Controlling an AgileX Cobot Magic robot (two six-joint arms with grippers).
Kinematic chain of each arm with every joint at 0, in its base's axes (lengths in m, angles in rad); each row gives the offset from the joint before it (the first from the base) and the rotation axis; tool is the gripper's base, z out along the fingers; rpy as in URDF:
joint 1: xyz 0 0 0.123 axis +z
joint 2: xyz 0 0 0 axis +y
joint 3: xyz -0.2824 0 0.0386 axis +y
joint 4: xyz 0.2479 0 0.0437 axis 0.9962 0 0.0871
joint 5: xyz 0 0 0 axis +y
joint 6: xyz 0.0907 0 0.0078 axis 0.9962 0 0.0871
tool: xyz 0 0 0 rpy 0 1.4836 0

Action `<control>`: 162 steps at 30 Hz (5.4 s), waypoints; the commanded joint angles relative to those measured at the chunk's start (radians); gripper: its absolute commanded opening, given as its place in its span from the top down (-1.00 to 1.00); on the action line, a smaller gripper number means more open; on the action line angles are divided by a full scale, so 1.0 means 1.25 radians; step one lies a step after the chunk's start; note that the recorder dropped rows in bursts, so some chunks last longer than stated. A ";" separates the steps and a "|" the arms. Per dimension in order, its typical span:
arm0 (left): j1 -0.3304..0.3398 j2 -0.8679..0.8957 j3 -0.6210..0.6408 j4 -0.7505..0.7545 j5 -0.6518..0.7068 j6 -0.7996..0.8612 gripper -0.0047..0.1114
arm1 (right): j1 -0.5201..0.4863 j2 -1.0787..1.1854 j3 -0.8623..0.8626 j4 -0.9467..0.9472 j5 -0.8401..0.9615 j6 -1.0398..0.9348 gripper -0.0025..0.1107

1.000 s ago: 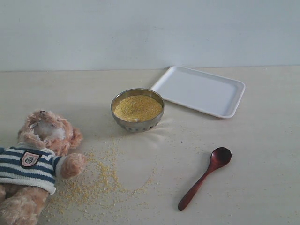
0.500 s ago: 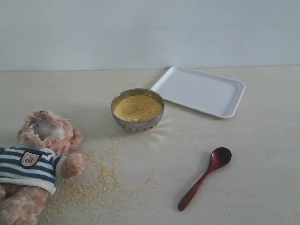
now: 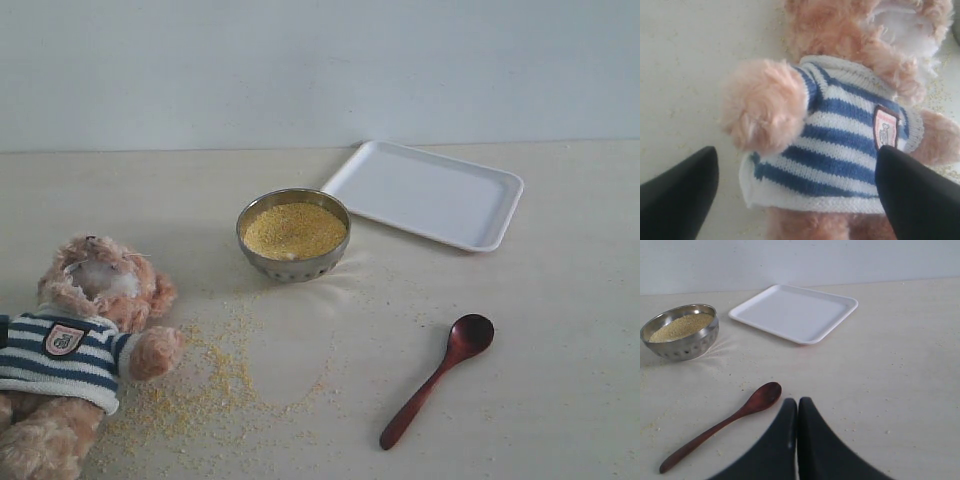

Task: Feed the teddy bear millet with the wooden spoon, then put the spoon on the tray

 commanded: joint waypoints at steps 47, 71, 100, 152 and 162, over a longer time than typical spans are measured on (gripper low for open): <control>0.001 -0.011 -0.013 -0.127 0.251 0.108 0.83 | 0.002 -0.003 0.003 0.000 0.008 0.000 0.96; 0.079 -0.010 0.069 -0.122 0.233 0.122 0.83 | 0.002 -0.003 0.003 0.000 0.008 0.000 0.96; 0.079 -0.010 0.070 -0.122 0.235 0.123 0.83 | 0.002 -0.003 0.003 -0.149 -0.009 -0.025 0.96; 0.079 -0.010 0.070 -0.122 0.235 0.125 0.83 | 0.044 0.664 -0.547 0.076 0.406 -0.086 0.80; 0.079 -0.010 0.070 -0.122 0.235 0.125 0.83 | 0.395 0.706 -0.384 -0.054 0.234 0.219 0.78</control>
